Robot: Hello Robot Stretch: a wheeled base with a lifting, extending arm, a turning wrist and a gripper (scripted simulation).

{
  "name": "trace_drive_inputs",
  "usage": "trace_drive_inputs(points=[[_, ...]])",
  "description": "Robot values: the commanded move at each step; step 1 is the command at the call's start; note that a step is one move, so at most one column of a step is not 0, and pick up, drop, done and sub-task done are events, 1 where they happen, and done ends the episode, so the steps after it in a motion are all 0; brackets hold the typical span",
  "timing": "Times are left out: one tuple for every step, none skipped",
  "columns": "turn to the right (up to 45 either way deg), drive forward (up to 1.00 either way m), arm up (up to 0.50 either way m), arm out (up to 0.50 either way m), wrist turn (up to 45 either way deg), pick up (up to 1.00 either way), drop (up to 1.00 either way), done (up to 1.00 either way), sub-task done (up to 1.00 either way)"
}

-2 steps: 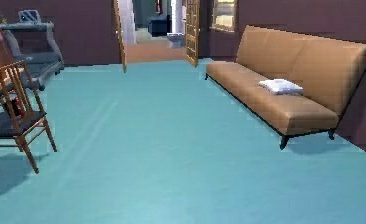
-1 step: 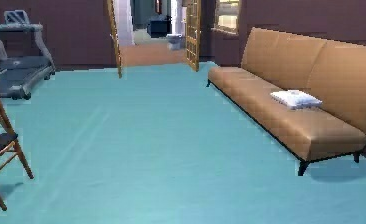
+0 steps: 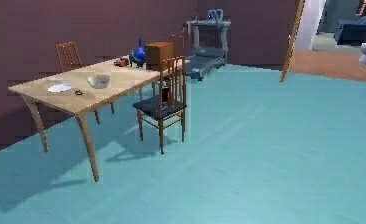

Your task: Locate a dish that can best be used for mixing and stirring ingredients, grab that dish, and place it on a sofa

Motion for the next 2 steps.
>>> trace_drive_inputs(points=[[-33.0, 0.00, 0.00, 0.00, 0.0, 0.00, 0.00, 0.00, 0.00], [0.0, 0.50, 0.00, 0.00, 0.0, 0.00, 0.00, 0.00, 0.00]])
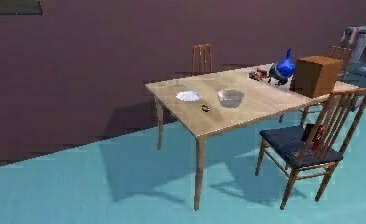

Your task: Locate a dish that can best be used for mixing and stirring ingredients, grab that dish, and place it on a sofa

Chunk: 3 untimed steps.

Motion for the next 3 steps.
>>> trace_drive_inputs(points=[[0.0, 0.50, 0.00, 0.00, 0.0, 0.00, 0.00, 0.00, 0.00], [-45.0, 0.00, 0.00, 0.00, 0.0, 0.00, 0.00, 0.00, 0.00], [-21.0, 0.00, 0.00, 0.00, 0.0, 0.00, 0.00, 0.00, 0.00]])
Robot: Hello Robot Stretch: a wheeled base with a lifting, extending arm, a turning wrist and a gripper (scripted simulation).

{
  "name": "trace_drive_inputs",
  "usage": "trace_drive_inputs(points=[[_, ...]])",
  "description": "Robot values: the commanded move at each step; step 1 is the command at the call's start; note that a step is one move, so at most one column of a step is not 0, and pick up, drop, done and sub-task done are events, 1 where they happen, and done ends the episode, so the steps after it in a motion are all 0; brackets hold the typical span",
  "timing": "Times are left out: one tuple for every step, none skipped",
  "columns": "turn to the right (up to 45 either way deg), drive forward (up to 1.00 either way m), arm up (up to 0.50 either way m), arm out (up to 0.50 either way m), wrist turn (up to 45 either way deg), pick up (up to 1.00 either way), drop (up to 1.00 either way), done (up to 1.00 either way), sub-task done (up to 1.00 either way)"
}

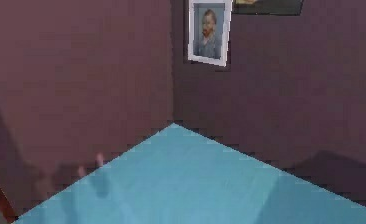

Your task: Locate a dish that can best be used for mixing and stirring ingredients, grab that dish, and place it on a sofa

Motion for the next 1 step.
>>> trace_drive_inputs(points=[[45.0, 0.00, 0.00, 0.00, 0.0, 0.00, 0.00, 0.00, 0.00]])
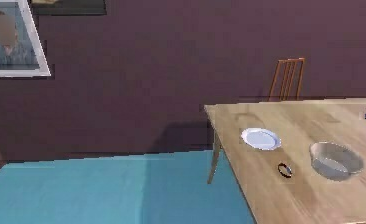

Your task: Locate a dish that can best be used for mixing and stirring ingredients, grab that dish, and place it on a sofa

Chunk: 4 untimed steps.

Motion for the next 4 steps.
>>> trace_drive_inputs(points=[[45.0, 0.00, 0.00, 0.00, 0.0, 0.00, 0.00, 0.00, 0.00], [0.0, 0.35, 0.00, 0.00, 0.0, 0.00, 0.00, 0.00, 0.00], [-45.0, 0.00, 0.00, 0.00, 0.0, 0.00, 0.00, 0.00, 0.00], [-42.0, 0.00, 0.00, 0.00, 0.0, 0.00, 0.00, 0.00, 0.00]])
